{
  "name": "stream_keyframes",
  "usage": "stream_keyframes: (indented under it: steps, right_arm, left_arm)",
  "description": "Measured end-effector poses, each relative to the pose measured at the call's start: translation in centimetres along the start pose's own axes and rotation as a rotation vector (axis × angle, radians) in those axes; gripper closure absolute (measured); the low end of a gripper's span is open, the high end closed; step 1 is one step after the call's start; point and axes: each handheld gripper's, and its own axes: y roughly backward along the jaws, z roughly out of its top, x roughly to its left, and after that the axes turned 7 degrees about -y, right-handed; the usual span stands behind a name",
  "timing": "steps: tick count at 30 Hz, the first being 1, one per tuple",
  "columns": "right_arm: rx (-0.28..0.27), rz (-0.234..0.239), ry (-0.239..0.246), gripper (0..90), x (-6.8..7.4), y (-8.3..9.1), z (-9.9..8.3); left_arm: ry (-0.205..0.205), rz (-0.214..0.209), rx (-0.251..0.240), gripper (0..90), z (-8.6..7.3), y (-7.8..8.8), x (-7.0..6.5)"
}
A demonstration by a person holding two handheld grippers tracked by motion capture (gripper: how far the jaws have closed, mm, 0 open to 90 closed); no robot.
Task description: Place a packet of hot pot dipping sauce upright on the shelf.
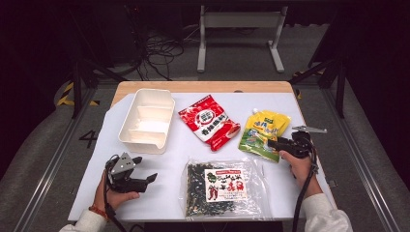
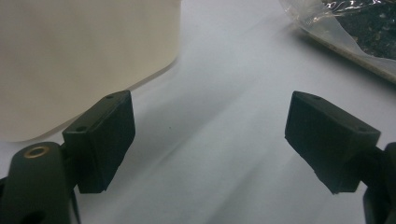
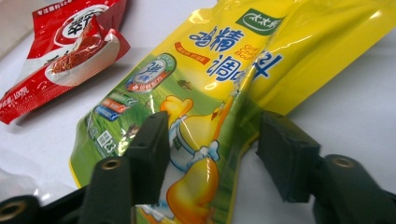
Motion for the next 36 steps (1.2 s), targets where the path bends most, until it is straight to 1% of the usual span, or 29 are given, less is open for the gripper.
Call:
stream_keyframes:
  steps: [2, 4, 5, 6, 7, 9, 10, 12, 13, 14, 15, 16, 17, 18, 19, 21, 22, 23, 24, 26, 27, 29, 30, 31, 32, 33, 34, 35, 36]
  right_arm:
    - [0.001, -0.008, -0.005, 38.2, 0.1, -0.2, 0.1]
    - [0.004, -0.016, 0.013, 37.5, 0.2, -0.2, 0.2]
    - [0.003, -0.02, 0.015, 36.9, 0.2, -0.2, 0.2]
    - [0.004, -0.031, 0.014, 36.2, 0.2, -0.1, 0.3]
    - [0.004, -0.031, 0.014, 36.2, 0.2, -0.1, 0.3]
    - [-0.005, -0.048, 0.046, 38.2, 0.5, 0.3, 0.4]
    - [-0.019, -0.057, 0.059, 40.9, 0.7, 0.5, 0.5]
    - [-0.034, -0.046, 0.084, 43.1, 1.0, 0.8, 0.7]
    - [-0.041, -0.051, 0.101, 43.6, 1.3, 1.0, 0.9]
    - [-0.048, -0.041, 0.119, 45.4, 1.7, 1.2, 1.1]
    - [-0.052, -0.008, 0.129, 46.7, 2.1, 1.4, 1.3]
    - [-0.054, 0.021, 0.156, 46.9, 2.6, 1.5, 1.5]
    - [-0.048, 0.048, 0.178, 47.2, 3.1, 1.3, 1.7]
    - [-0.041, 0.066, 0.198, 48.5, 3.5, 1.1, 2.0]
    - [-0.038, 0.077, 0.211, 50.1, 3.9, 0.9, 2.2]
    - [-0.013, 0.137, 0.251, 50.3, 5.0, -0.1, 2.7]
    - [0.007, 0.14, 0.273, 49.6, 5.7, -0.8, 3.0]
    - [0.039, 0.151, 0.305, 48.4, 6.5, -1.7, 3.4]
    - [0.057, 0.169, 0.329, 48.0, 7.1, -2.3, 3.8]
    - [0.095, 0.163, 0.372, 45.5, 8.5, -3.9, 4.8]
    - [0.098, 0.17, 0.379, 45.5, 8.8, -4.3, 5.1]
    - [0.097, 0.191, 0.356, 43.7, 9.5, -5.5, 5.8]
    - [0.107, 0.2, 0.356, 42.8, 9.8, -6.1, 6.1]
    - [0.107, 0.2, 0.356, 42.8, 9.8, -6.1, 6.1]
    - [0.122, 0.19, 0.366, 41.8, 10.1, -6.7, 6.3]
    - [0.136, 0.16, 0.382, 40.6, 10.4, -7.5, 6.4]
    - [0.171, 0.147, 0.364, 39.7, 10.4, -8.8, 6.6]
    - [0.171, 0.147, 0.364, 39.7, 10.4, -8.8, 6.6]
    - [0.179, 0.154, 0.351, 39.2, 10.5, -9.6, 6.7]
  left_arm:
    - [-0.004, -0.007, -0.003, 16.9, 0.0, 0.0, 0.0]
    - [0.0, -0.014, -0.004, 17.0, -0.1, 0.1, -0.1]
    - [0.004, -0.02, -0.007, 17.6, -0.1, 0.1, -0.2]
    - [-0.004, -0.022, -0.006, 17.9, -0.1, 0.2, -0.3]
    - [-0.004, -0.022, -0.006, 18.0, -0.1, 0.2, -0.3]
    - [-0.01, -0.028, -0.001, 18.2, 0.0, 0.2, -0.5]
    - [-0.01, -0.028, 0.0, 18.2, 0.0, 0.1, -0.5]
    - [-0.014, -0.036, -0.006, 18.2, 0.1, 0.2, -0.7]
    - [-0.013, -0.04, -0.008, 18.2, 0.1, 0.2, -0.7]
    - [-0.012, -0.046, -0.01, 18.2, 0.1, 0.2, -0.8]
    - [-0.012, -0.05, -0.01, 18.3, 0.2, 0.2, -0.8]
    - [-0.007, -0.053, -0.007, 18.2, 0.2, 0.1, -0.8]
    - [-0.012, -0.057, -0.006, 18.2, 0.2, -0.1, -0.9]
    - [-0.024, -0.059, -0.001, 18.3, 0.2, -0.2, -0.8]
    - [-0.025, -0.063, 0.003, 18.3, 0.2, -0.2, -0.9]
    - [-0.033, -0.062, 0.009, 18.3, 0.3, -0.3, -1.0]
    - [-0.033, -0.066, 0.008, 18.3, 0.3, -0.3, -1.0]
    - [-0.028, -0.073, 0.011, 18.5, 0.3, -0.4, -1.1]
    - [-0.022, -0.079, 0.011, 18.8, 0.3, -0.4, -1.2]
    - [-0.026, -0.082, 0.007, 18.7, 0.4, -0.4, -1.2]
    - [-0.028, -0.085, 0.005, 18.7, 0.4, -0.4, -1.3]
    - [-0.025, -0.094, 0.004, 18.1, 0.4, -0.4, -1.4]
    - [-0.025, -0.094, 0.004, 18.1, 0.4, -0.4, -1.4]
    - [-0.028, -0.097, 0.005, 18.1, 0.4, -0.4, -1.5]
    - [-0.033, -0.099, 0.009, 17.9, 0.4, -0.4, -1.6]
    - [-0.038, -0.098, 0.009, 17.8, 0.4, -0.4, -1.6]
    - [-0.037, -0.1, 0.013, 17.6, 0.4, -0.4, -1.7]
    - [-0.037, -0.103, 0.01, 17.6, 0.4, -0.4, -1.6]
    - [-0.042, -0.105, 0.015, 17.3, 0.4, -0.4, -1.6]
